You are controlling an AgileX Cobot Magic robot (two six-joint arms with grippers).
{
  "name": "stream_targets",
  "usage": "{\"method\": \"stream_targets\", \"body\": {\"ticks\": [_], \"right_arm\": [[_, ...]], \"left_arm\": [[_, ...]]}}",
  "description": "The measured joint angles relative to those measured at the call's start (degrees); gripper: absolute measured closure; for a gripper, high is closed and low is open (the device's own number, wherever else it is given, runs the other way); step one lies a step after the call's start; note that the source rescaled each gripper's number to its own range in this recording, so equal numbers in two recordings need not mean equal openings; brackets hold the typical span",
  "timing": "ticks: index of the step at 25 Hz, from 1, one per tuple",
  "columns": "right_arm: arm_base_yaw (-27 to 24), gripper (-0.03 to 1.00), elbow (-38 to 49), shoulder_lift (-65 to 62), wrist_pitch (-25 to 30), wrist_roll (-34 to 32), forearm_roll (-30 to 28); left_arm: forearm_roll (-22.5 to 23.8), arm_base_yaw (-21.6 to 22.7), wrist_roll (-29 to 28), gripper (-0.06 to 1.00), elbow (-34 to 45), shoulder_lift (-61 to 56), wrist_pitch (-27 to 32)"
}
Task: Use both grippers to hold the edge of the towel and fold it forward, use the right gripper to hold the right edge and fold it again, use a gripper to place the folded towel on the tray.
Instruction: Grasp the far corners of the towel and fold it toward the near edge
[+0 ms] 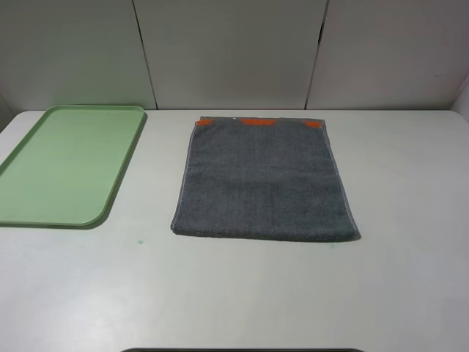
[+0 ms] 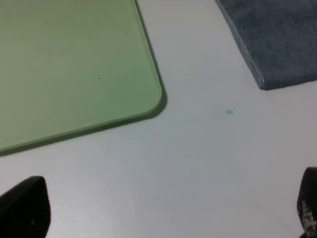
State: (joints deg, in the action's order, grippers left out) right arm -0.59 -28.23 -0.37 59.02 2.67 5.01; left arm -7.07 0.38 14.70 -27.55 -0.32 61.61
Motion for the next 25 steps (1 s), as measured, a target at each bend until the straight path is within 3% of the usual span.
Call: {"method": "stream_targets", "body": {"ticks": [25], "right_arm": [[0.00,-0.03,0.00,0.00,0.00,0.00,0.00]], "left_arm": [[0.00,0.00,0.00,-0.05,0.00,0.00,0.00]]}}
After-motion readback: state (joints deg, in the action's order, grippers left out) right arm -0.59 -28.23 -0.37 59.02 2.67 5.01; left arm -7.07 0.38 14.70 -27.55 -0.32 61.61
